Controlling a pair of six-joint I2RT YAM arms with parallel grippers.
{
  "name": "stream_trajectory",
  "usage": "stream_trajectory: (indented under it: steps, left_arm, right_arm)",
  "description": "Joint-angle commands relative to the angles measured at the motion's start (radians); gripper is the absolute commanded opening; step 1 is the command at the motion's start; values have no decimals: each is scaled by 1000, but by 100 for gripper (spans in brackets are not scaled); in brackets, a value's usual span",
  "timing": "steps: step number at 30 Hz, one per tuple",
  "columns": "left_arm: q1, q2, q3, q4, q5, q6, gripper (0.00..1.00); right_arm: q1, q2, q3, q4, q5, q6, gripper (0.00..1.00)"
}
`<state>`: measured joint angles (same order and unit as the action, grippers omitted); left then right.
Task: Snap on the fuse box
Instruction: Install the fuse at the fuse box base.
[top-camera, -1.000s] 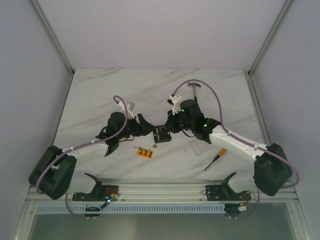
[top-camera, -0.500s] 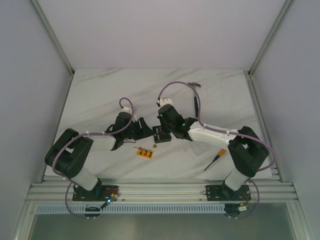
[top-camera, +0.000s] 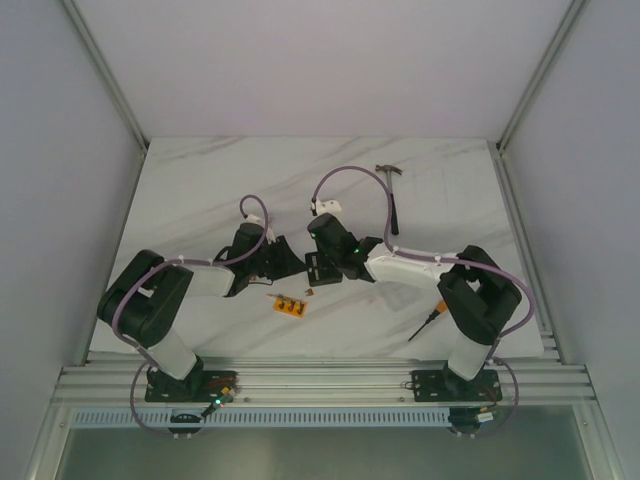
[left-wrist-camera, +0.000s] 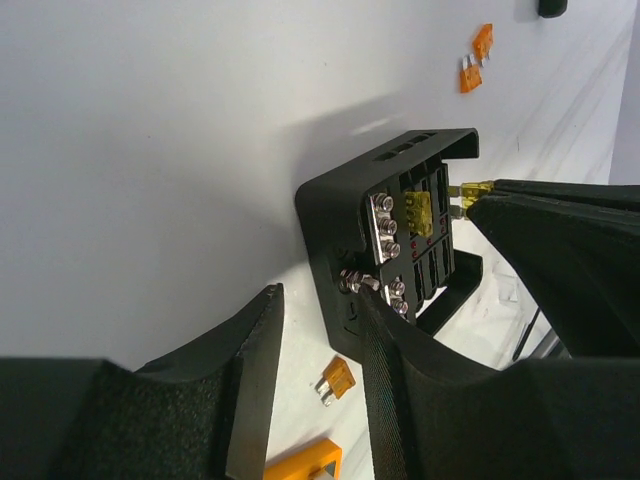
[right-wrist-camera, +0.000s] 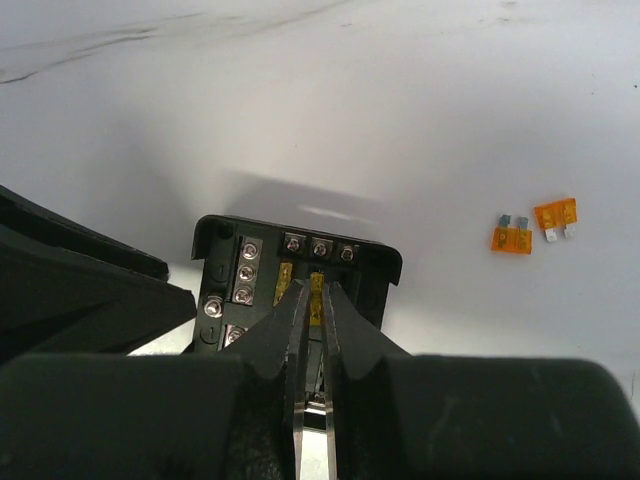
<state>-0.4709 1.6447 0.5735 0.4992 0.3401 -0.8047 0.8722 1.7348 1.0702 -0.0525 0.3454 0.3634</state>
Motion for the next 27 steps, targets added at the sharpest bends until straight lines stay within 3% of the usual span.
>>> stream_trajectory:
  steps: [1,27]
  left_arm:
    - [6,19,29,-35,0,-7,44]
    - [5,42,23,-57,-15,-33,36]
  right_arm:
    - [8,23,37,29,43,28,0]
    - [21,53,30,0,83,83,0]
